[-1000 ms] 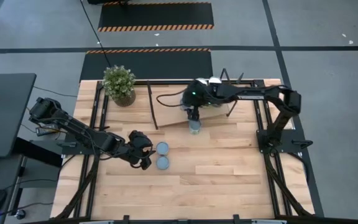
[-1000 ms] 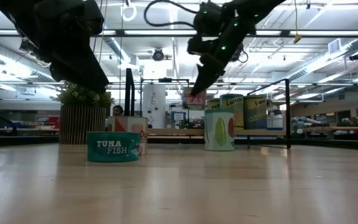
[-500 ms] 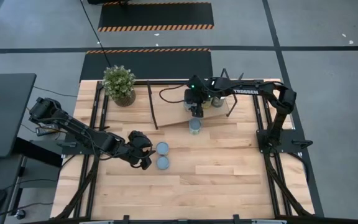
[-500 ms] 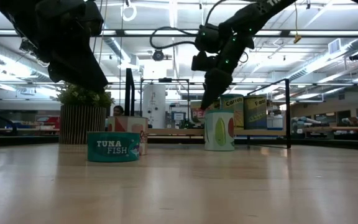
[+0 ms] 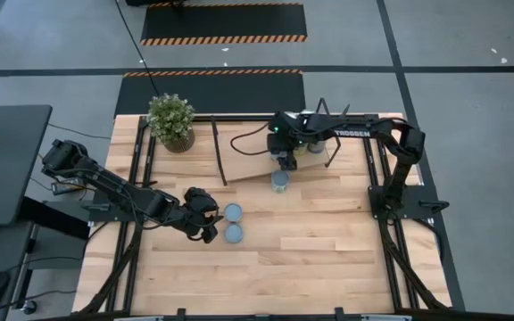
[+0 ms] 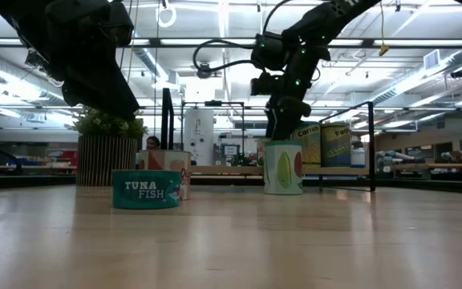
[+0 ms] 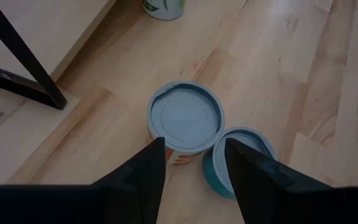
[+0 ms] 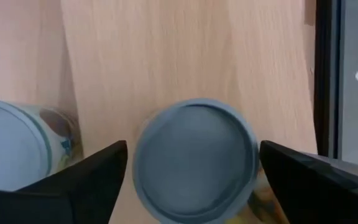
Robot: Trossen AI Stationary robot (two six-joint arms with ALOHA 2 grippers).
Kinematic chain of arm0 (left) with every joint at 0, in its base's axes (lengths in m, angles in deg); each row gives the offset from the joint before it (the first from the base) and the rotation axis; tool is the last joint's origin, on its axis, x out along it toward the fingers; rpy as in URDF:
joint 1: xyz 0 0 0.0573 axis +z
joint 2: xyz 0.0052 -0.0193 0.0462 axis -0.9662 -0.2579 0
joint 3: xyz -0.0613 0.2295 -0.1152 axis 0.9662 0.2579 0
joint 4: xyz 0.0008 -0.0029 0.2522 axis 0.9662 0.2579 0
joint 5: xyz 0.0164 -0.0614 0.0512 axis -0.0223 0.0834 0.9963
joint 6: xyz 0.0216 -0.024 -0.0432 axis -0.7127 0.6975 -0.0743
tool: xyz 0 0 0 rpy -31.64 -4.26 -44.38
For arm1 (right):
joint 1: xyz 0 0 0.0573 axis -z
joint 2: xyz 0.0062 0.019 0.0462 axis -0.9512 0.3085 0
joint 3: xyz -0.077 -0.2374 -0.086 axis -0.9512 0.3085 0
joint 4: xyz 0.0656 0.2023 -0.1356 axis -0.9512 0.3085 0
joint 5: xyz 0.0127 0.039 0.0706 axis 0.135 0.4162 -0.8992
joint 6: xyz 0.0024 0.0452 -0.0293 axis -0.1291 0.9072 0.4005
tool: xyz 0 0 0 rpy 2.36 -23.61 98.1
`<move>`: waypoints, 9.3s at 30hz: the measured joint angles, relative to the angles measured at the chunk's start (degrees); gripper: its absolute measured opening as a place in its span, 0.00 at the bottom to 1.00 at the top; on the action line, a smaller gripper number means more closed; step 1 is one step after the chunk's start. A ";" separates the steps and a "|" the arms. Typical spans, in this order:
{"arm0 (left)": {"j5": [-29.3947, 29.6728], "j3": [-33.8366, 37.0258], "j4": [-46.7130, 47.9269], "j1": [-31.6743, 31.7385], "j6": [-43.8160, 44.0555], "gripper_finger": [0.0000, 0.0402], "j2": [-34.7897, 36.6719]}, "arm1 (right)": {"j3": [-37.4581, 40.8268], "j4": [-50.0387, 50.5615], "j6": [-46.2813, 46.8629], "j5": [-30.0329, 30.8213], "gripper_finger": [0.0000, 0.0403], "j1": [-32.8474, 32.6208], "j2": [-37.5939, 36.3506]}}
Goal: Pick and place cans onto a shelf
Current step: Put the canned green peas can on the shelf, then put the canned tomato can on the shelf
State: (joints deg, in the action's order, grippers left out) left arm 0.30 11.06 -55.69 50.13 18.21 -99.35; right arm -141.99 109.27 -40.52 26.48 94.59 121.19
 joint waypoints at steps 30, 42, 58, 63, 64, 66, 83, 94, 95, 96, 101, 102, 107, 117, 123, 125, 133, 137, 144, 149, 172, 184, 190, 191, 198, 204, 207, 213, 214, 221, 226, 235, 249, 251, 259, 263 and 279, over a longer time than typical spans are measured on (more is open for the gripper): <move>-0.61 0.00 -0.06 -0.07 0.03 0.43 0.00 | -6.08 10.79 -5.75 17.37 0.93 -7.10 -0.14; -3.93 0.00 3.09 0.01 0.33 0.43 0.00 | -12.64 2.41 17.19 3.64 0.93 -18.07 -0.07; -3.86 0.11 5.03 3.93 -1.49 0.43 -13.18 | -1.47 -13.92 32.52 6.65 0.93 -30.09 -0.04; -2.77 0.13 -1.38 6.56 -3.95 0.43 -16.17 | -1.38 -13.34 33.57 7.15 0.93 -32.17 0.00; -2.55 0.13 -4.19 6.98 -4.99 0.43 -16.75 | -1.38 -13.23 33.59 7.19 0.93 -32.46 0.00; -2.56 0.13 -10.01 7.71 -7.97 0.43 -17.87 | -1.38 -12.86 33.70 7.62 0.93 -32.88 0.00; -8.79 0.09 -20.41 9.22 -14.76 0.43 -16.41 | 2.28 -10.69 25.84 1.65 0.93 -32.51 -0.02; -7.63 0.09 -3.95 6.88 -11.15 0.43 -2.97 | 3.08 -12.13 12.87 -5.32 0.94 -29.83 -0.02; -7.61 0.09 -2.83 6.72 -10.33 0.43 -2.02 | 3.08 -12.32 12.52 -5.59 0.94 -29.45 -0.02; -7.61 0.09 -1.33 6.68 -9.61 0.43 -0.93 | 3.08 -12.64 12.38 -5.87 0.94 -29.10 -0.02; -8.11 0.12 6.11 6.72 -5.58 0.43 5.78 | 2.75 -15.66 10.73 -7.42 0.94 -28.29 -0.02; -8.22 0.13 6.68 6.74 -5.11 0.43 7.09 | 2.53 -15.97 10.04 -7.62 0.94 -28.31 -0.02; -8.24 0.13 7.47 6.75 -4.50 0.43 12.43 | -1.58 -15.21 9.29 -7.99 0.94 -28.35 2.36; -8.68 0.13 11.42 6.75 -1.56 0.43 19.04 | -19.24 -0.84 4.29 -8.99 0.94 -28.36 14.94; -8.68 0.11 11.22 6.75 -1.28 0.43 20.97 | -23.59 6.80 -1.95 -7.03 0.94 -28.75 19.85; -8.68 0.11 11.30 6.75 -1.36 0.43 21.10 | -23.63 7.08 -3.21 -7.02 0.94 -28.78 20.57; -8.68 0.11 11.67 6.75 -1.49 0.43 21.09 | -22.24 9.12 -4.81 -6.88 0.94 -28.48 20.63; -8.67 0.11 12.69 6.75 -1.51 0.43 21.09 | -20.87 8.67 -6.50 -6.69 0.93 -28.36 20.63; -8.68 0.11 13.92 6.75 -1.55 0.43 21.09 | -18.29 5.49 -7.00 -6.35 0.85 -28.36 20.63; -8.68 0.11 13.16 6.75 -1.49 0.43 21.09 | -17.77 5.70 -3.75 -6.22 0.77 -28.36 20.50; -7.61 0.11 12.39 6.75 -2.54 0.43 21.11 | -44.19 26.02 2.59 -2.24 0.77 -6.92 20.51; -6.08 0.11 12.33 6.74 0.06 0.43 21.11 | -34.95 19.55 -4.96 -4.07 0.77 4.43 20.61; -6.08 0.11 12.33 6.74 0.18 0.43 21.11 | -32.15 14.35 -7.64 1.24 0.78 4.11 20.52; -6.08 0.11 12.33 6.73 0.32 0.43 21.11 | -32.00 14.62 -7.51 2.01 0.78 4.10 20.52; -5.92 0.11 12.35 6.73 0.50 0.43 21.11 | -31.91 18.14 -7.04 1.92 0.88 4.64 20.55; -5.44 0.11 12.39 6.73 0.37 0.43 21.11 | -32.70 19.33 -6.68 5.38 0.90 4.49 20.57; -5.44 0.11 12.42 6.73 0.27 0.43 21.11 | -34.82 19.43 -5.30 5.27 0.90 3.67 20.59; -5.44 0.09 12.42 6.73 0.16 0.43 21.13 | -37.65 15.85 -3.57 4.17 0.90 1.78 20.50; -5.44 0.09 12.42 6.73 0.13 0.43 21.14 | -37.58 14.85 -3.26 4.15 0.90 1.71 20.52; -5.44 0.09 12.42 6.73 0.34 0.43 21.14 | -33.07 6.93 -0.07 9.48 0.88 2.42 20.70; -5.42 0.09 12.39 6.73 0.42 0.43 21.13 | -32.68 10.92 0.15 11.03 0.87 2.34 20.59; -3.92 0.09 12.37 6.74 0.08 0.43 21.11 | -32.68 15.69 3.62 15.64 0.87 2.25 20.59; -3.70 0.09 12.35 6.73 0.13 0.43 21.11 | -35.85 15.45 11.19 6.80 0.87 2.35 20.57; -3.72 0.09 12.35 6.73 0.13 0.43 21.11 | -35.80 15.19 12.16 7.02 0.87 3.35 20.57; -3.72 0.09 12.35 6.74 0.32 0.43 21.11 | -35.17 10.26 17.35 2.36 0.87 7.10 20.57; -3.72 0.09 12.35 6.73 0.47 0.43 21.11 | -35.15 12.50 20.74 2.21 0.87 8.21 20.57; -3.72 0.09 12.83 6.75 -0.70 0.43 21.11 | -35.74 22.54 22.99 2.22 0.87 7.50 20.55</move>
State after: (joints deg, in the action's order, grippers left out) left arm -3.42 11.15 -42.86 56.88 17.51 -78.24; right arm -177.73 131.81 -17.52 28.70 102.09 141.73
